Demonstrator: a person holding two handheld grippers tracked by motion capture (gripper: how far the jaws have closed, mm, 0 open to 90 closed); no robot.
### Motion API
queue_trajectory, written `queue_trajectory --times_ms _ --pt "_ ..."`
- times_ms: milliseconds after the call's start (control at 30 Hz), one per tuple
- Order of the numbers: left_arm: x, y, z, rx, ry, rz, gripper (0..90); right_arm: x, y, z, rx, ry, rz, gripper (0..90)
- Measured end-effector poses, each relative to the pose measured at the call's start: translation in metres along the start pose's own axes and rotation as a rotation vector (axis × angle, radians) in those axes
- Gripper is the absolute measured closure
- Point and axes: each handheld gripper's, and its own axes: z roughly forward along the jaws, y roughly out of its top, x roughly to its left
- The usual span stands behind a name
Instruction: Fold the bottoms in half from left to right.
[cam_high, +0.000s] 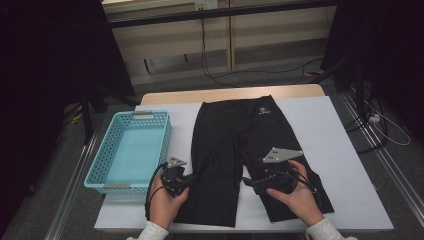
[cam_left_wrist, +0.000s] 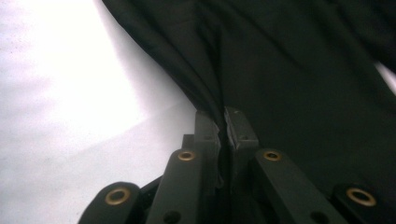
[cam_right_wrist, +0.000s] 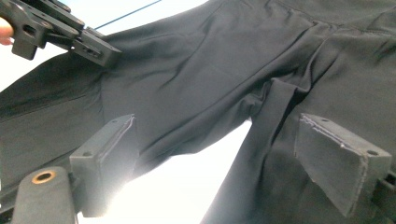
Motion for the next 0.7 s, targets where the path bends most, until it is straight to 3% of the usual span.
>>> queue_trajectory --times_ms 133,300,500,700 --pt "0.000 0.000 -0.003 -0.034 -0.021 -0.009 86.3 -0.001 0.002 0.002 -0.003 -0.011 0.004 13.8" --pt "-0.010 0.006 -0.003 -0.084 -0.076 -0.024 87.4 -0.002 0.007 0.007 -0.010 -0.026 0.010 13.0" --pt "-0.023 0.012 0.006 -0.081 -0.127 0.002 88.0 -0.005 0.010 0.013 -0.010 -0.054 0.034 12.1" --pt "-0.034 0.012 0.012 -0.107 -0.155 0.025 88.0 -0.012 0.013 0.013 -0.032 -0.090 0.079 12.1"
